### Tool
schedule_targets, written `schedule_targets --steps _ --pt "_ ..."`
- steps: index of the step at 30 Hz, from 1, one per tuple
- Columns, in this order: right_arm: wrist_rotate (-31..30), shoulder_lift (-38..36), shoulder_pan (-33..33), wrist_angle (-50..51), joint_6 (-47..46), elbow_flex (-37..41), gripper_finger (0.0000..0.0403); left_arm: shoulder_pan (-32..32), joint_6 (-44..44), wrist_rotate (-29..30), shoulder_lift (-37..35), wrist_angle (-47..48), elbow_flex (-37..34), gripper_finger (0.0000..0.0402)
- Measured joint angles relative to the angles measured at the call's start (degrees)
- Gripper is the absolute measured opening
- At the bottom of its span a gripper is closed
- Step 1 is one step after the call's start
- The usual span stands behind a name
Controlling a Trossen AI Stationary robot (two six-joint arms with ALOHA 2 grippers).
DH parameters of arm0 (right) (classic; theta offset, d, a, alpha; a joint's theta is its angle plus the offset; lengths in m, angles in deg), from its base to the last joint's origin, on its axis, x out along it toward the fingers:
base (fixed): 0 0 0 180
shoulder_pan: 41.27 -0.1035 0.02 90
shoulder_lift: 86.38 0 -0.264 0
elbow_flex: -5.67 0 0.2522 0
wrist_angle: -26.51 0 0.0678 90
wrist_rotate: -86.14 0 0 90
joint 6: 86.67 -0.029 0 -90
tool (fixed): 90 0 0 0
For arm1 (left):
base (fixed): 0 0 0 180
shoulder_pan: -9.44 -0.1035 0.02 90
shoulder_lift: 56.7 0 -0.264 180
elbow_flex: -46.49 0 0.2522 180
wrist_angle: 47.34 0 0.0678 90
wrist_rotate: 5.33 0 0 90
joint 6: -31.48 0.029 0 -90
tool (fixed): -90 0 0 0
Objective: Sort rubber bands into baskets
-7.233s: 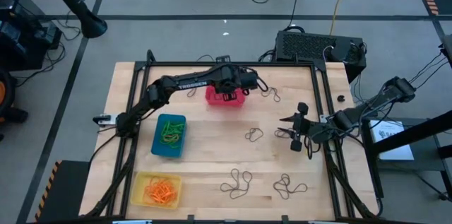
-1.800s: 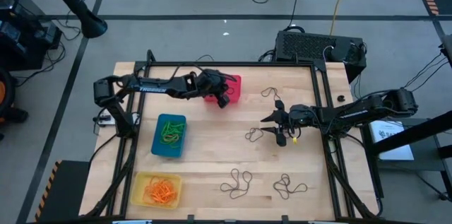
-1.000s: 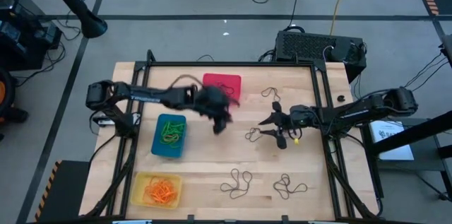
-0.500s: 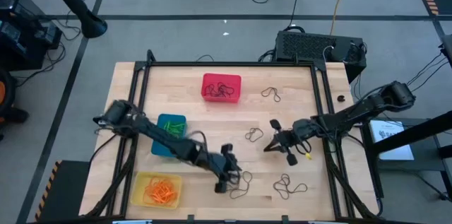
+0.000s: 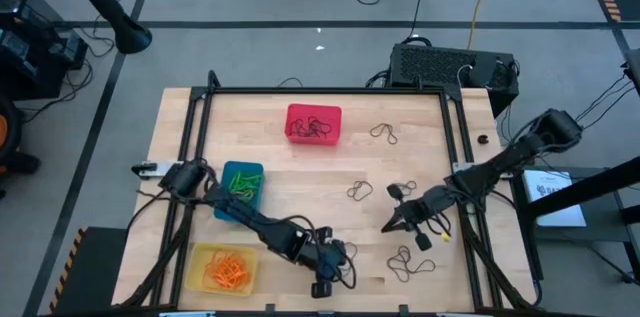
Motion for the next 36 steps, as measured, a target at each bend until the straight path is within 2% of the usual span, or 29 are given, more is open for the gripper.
schedule_targets --steps 5,10,22,25,30,36 --pt "-4.0 0.04 -3.38 0.38 -0.82 0.0 0.0 1.82 -1.65 1.8 0.11 2.06 -0.05 0.0118" --pt "-4.49 0.04 -4.34 0.3 -0.73 0.0 0.0 2.27 -2.73 5.11 1.12 3.79 -0.39 0.0118" --pt "-4.38 0.07 -4.34 1.37 -0.29 0.02 0.0 2.16 -4.03 3.61 3.22 6.5 -0.22 0.0117" --pt "-4.35 0.07 -4.34 1.33 -0.11 0.02 0.0 1.99 -4.01 3.59 3.22 7.93 -0.12 0.0098" --pt "-4.32 0.07 -4.32 1.07 0.14 0.02 0.0 1.24 -3.78 2.95 2.96 10.02 -0.09 0.0016" --pt "-4.31 0.07 -4.32 0.94 -0.08 0.02 0.0 0.5 -0.47 3.28 -0.01 11.48 -0.5 0.0005"
